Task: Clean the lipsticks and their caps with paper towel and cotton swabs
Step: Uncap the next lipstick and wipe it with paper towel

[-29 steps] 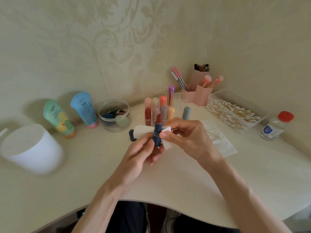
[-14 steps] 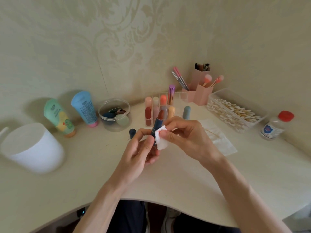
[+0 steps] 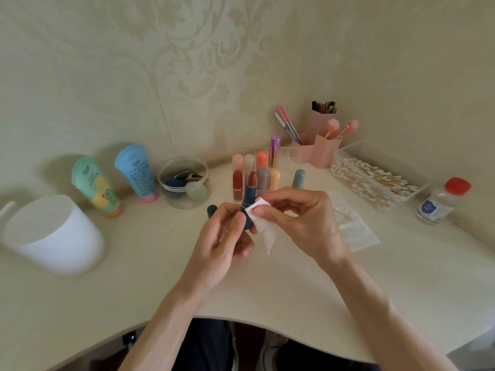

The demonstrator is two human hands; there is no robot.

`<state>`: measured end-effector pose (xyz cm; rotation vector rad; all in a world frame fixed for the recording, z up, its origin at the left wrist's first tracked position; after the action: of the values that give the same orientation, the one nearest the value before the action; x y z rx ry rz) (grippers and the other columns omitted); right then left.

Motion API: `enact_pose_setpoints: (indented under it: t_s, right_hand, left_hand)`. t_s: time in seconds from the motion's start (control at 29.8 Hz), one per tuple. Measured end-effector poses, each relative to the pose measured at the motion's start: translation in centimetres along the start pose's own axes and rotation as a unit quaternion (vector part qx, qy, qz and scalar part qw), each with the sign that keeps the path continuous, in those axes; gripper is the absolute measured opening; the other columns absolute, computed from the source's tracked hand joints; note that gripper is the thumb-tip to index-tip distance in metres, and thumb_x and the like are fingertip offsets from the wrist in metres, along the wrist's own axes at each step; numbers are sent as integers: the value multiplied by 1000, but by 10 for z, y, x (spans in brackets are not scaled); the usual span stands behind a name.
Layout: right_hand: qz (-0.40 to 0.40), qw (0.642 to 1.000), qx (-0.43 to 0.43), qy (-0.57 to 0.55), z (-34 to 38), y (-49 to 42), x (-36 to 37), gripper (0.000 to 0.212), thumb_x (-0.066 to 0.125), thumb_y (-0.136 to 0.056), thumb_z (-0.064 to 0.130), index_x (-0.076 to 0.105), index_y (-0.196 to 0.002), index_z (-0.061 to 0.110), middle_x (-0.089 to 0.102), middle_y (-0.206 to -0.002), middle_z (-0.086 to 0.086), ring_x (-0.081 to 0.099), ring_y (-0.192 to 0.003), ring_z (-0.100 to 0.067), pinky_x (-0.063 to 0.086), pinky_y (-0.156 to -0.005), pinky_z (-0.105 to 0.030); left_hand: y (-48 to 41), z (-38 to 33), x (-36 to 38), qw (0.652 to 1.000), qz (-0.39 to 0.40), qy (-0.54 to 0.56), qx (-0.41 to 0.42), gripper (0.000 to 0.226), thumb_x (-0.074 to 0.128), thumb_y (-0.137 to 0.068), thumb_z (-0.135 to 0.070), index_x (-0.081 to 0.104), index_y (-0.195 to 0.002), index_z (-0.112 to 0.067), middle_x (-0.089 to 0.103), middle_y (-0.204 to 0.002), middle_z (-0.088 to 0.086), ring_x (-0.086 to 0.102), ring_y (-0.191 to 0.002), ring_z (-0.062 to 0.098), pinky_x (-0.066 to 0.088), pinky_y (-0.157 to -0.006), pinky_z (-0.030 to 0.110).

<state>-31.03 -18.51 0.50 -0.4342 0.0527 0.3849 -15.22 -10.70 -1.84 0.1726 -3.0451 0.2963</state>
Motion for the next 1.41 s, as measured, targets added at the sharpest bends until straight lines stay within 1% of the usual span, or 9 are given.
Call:
enact_pose_setpoints:
  t_s: [0.17,0.34,0.47,0.57,0.67,0.8,0.97,1.27,1.41]
  right_hand:
    - [11,996,75,-44,-1,0,0,32,91,-69,19,76,-96,15,80,-84,-9,77,-82,-34,62,-78,-33]
    - [53,986,138,-79,2,0,-1,23,87,-76,18,79,-98,16,80,-89,-12,78,-84,-26,60,-79,-27]
    - [105,978,159,-85,5,3,-1,18,79,-92,12,79,-105,0,79,-97,-21,78,-89,-41,62,-91,-50]
    - [95,973,176,-112,5,4,1,22,79,-92,12,78,-109,-2,78,-100,-24,77,-90,-45,59,-96,-60]
    - [53,976,181,-104,3,4,5,23,84,-86,17,80,-104,2,80,-97,-19,78,-91,-38,61,-92,-45]
    - [-18,982,165,-85,0,4,9,33,91,-74,21,74,-93,2,80,-90,-17,78,-86,-37,60,-83,-41]
    - [-61,989,113,-70,1,7,10,14,88,-78,11,81,-88,5,81,-82,-7,79,-77,-21,59,-72,-23]
    - [23,995,89,-32,-6,6,10,15,81,-90,20,85,-103,14,78,-107,2,73,-102,-25,60,-91,-36]
    - [20,996,76,-33,-11,4,7,15,78,-90,14,83,-102,5,77,-106,-3,73,-97,-20,58,-87,-33]
  left_hand:
    - [0,2,-1,1000,2,-9,14,19,50,-105,-24,56,-109,-6,62,-74,-5,48,-56,17,43,-58,20]
    - [1,1,-1,999,13,-22,27,18,50,-106,-24,55,-100,-8,62,-73,4,45,-58,21,41,-58,28]
    - [1,5,-4,997,32,-64,43,17,46,-109,-25,57,-102,-14,57,-76,23,42,-60,23,37,-57,36]
    - [2,7,-3,997,48,-49,45,15,43,-110,-23,56,-104,-17,56,-79,16,43,-63,20,38,-58,28]
    - [2,6,1,998,50,-14,36,6,47,-105,-16,52,-105,-13,64,-87,-8,55,-67,4,46,-65,14]
    - [1,5,0,998,21,-19,55,6,52,-104,-15,52,-105,-9,66,-92,8,50,-64,12,44,-63,22]
    - [-1,9,-2,998,-12,-30,60,7,56,-103,-17,54,-103,-10,67,-95,6,53,-63,19,47,-64,27]
    - [-1,13,-3,997,1,-42,60,9,52,-107,-22,60,-105,-19,66,-88,6,56,-68,19,51,-67,35]
    - [-3,12,-3,997,18,-42,59,13,51,-106,-20,58,-104,-9,61,-77,-9,50,-62,8,42,-62,14]
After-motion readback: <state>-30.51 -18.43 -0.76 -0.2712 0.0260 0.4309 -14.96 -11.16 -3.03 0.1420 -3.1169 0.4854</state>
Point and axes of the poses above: each hand's wrist, its own y-axis away from the middle knuckle, its own x-axis out of the palm, z = x × y, the point moved 1 cm from there along -y, towards the middle knuckle
